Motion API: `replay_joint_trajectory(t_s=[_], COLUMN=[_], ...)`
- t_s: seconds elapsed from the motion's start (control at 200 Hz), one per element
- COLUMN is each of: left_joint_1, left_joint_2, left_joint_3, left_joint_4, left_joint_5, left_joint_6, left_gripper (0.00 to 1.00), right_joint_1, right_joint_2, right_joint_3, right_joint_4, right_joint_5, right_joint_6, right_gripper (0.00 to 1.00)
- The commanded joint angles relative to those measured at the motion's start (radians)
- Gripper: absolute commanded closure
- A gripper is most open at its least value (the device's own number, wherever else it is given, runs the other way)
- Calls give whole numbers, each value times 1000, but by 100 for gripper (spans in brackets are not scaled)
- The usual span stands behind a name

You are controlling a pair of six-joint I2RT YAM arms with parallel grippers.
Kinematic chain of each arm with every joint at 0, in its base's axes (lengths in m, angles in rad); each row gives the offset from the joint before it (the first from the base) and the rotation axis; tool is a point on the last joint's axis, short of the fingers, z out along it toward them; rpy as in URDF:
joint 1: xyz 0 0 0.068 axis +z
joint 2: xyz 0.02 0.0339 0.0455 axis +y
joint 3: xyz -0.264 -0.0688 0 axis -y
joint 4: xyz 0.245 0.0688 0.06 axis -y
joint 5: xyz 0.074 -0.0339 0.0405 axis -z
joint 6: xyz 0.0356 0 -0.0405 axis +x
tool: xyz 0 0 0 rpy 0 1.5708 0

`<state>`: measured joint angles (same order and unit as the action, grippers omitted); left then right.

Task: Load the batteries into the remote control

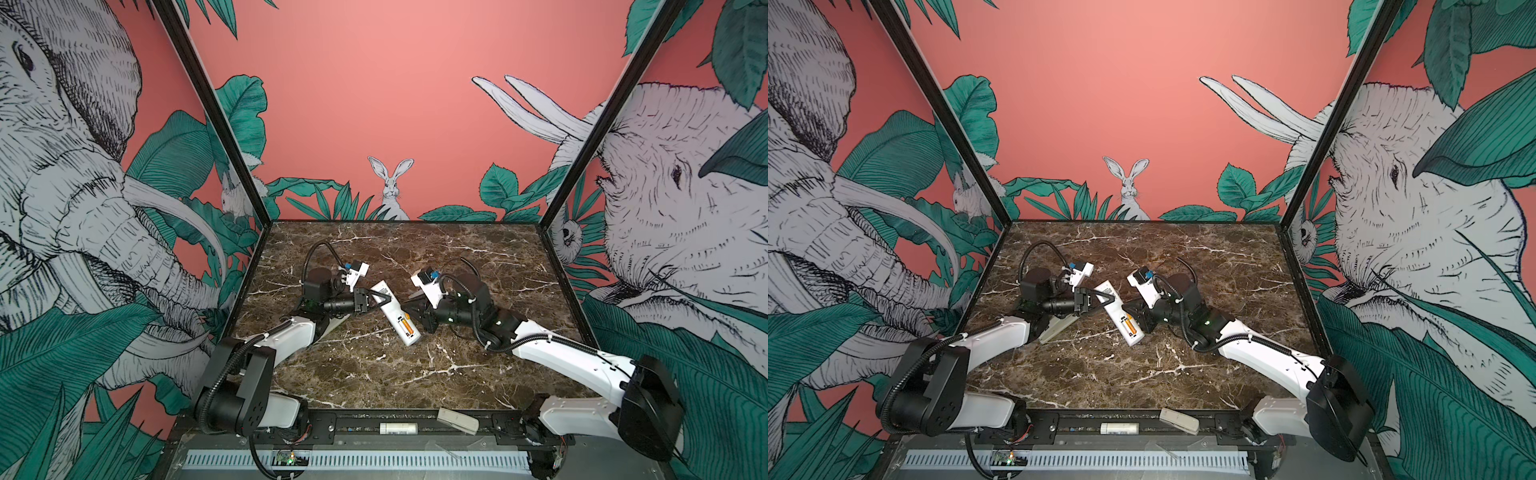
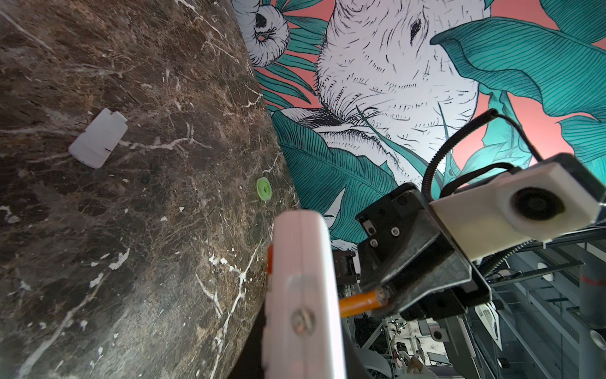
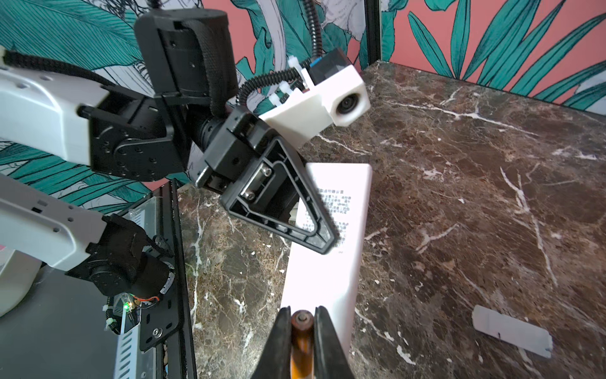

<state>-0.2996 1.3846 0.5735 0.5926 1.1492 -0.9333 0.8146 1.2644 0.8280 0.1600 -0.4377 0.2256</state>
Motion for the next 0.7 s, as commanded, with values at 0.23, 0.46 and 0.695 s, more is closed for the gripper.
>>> replay_joint_trajectory(t_s=[0.23,0.46,0.695], left_joint_1=[13,13,16], left_joint_2=[6,1,-24], left_joint_3=[28,31,37], left_joint_4=[170,187,135], left_joint_5=[60,79,81], left_joint_6=[-108,-125,-94], left_gripper=[100,100,100], right_joint_1=[26,29,32], right_joint_2=[20,30,21], right_joint_3=[-37,-71,-78], right_joint_4=[120,128,71], right_joint_5=[-39,-11,5], right_joint_6=[-7,-27,-55], right_gripper=[86,86,86])
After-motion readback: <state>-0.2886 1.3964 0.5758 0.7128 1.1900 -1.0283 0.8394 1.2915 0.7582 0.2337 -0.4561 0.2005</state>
